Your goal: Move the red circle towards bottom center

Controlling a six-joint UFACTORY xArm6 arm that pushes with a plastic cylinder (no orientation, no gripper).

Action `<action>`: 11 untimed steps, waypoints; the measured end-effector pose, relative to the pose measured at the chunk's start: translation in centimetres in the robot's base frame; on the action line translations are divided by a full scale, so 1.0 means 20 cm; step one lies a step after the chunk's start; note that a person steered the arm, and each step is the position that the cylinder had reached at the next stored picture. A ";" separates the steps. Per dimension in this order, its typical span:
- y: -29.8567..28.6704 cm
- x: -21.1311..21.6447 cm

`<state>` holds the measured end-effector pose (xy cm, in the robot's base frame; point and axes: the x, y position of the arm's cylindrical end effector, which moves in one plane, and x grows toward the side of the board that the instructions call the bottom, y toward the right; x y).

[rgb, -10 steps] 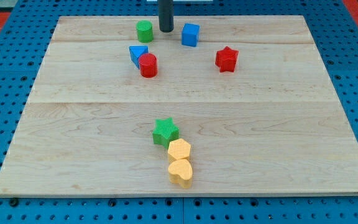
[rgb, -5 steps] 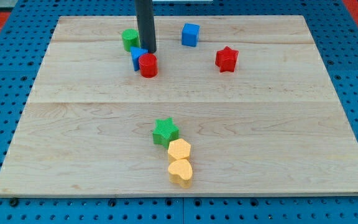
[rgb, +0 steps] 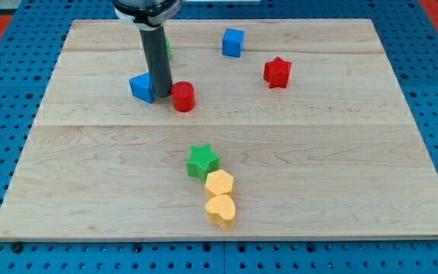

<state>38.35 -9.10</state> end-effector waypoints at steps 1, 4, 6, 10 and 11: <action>0.00 0.02; 0.28 0.16; 0.36 0.41; 0.01 0.59; 0.01 0.43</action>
